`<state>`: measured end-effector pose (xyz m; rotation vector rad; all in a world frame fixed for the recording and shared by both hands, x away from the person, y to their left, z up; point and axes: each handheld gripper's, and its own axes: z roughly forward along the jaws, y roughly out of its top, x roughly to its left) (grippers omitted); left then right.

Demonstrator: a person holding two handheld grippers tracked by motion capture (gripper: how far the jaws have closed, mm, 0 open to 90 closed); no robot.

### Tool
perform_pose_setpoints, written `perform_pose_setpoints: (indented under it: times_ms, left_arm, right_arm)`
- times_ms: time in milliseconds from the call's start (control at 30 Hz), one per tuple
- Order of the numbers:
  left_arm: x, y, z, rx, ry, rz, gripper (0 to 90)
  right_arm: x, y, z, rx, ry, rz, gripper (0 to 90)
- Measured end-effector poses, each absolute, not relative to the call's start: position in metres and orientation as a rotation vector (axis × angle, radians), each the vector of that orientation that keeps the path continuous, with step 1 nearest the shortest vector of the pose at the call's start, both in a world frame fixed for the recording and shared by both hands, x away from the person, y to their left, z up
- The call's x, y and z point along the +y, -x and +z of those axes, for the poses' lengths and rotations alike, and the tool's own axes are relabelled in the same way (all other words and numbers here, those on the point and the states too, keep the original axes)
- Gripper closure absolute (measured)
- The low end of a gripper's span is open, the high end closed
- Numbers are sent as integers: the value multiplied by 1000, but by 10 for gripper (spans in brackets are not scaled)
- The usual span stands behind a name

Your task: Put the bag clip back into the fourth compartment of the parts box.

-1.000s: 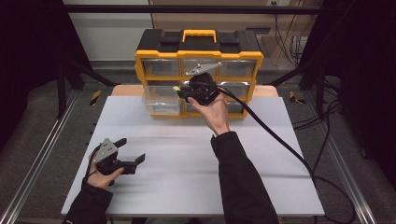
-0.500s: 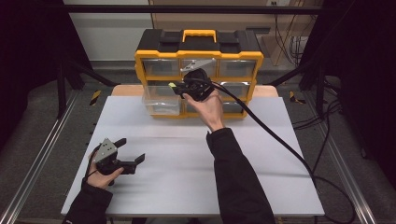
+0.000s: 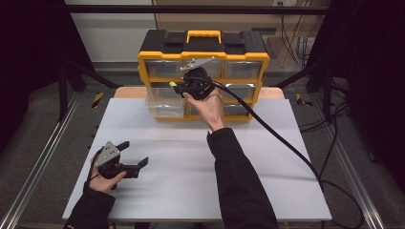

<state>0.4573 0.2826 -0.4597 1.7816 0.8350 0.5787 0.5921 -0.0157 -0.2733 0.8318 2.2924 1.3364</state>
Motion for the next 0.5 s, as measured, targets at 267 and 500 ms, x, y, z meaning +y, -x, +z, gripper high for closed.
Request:
perform_pose_setpoints:
  times_ms: [267,500]
  left_arm:
    - [283,-457,-460,839,-1778,576,11]
    - [283,-457,-460,837,-1778,576,11]
  right_arm:
    - [-11,-598,-273,2294,-836,1343,783]
    - [-5,-601,-275,2301,-824,1341,783]
